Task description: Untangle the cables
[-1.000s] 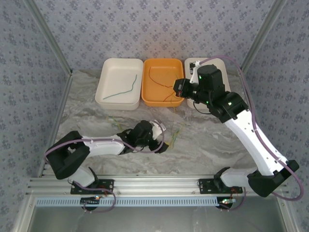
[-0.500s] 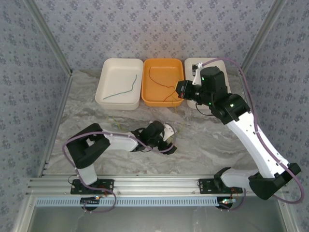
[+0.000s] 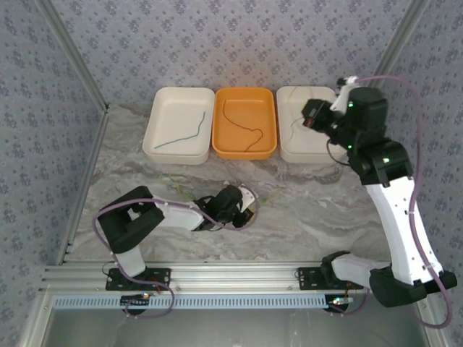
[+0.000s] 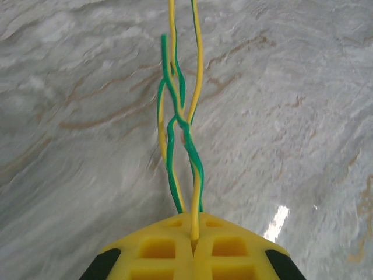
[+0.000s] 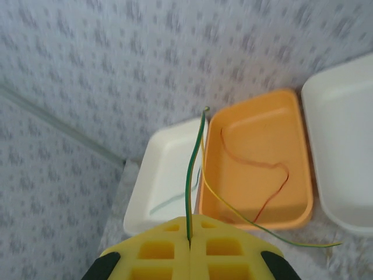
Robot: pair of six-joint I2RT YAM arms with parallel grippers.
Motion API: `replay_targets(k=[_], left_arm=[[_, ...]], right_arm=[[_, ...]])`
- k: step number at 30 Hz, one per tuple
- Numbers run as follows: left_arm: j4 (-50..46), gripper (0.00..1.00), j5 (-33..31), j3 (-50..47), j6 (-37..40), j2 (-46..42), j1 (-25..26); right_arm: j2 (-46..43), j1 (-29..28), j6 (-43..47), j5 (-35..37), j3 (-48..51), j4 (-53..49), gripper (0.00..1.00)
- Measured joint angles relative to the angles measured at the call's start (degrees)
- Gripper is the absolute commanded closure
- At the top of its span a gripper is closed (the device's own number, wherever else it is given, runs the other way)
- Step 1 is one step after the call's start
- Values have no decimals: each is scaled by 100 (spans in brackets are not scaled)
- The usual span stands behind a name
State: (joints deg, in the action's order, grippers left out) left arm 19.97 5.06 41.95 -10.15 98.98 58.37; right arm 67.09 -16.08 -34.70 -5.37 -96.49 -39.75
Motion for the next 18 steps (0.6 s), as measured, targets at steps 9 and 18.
replay_targets(k=[9,18], left_arm=[[-581,70,-267,-332,-304,-682,-262],[-1034,34,-435,-361,-876,-2002,-651]], right_arm=[[-31,999,52,-402,-643,57,100],[-63,857,264,-927,131,197,100]])
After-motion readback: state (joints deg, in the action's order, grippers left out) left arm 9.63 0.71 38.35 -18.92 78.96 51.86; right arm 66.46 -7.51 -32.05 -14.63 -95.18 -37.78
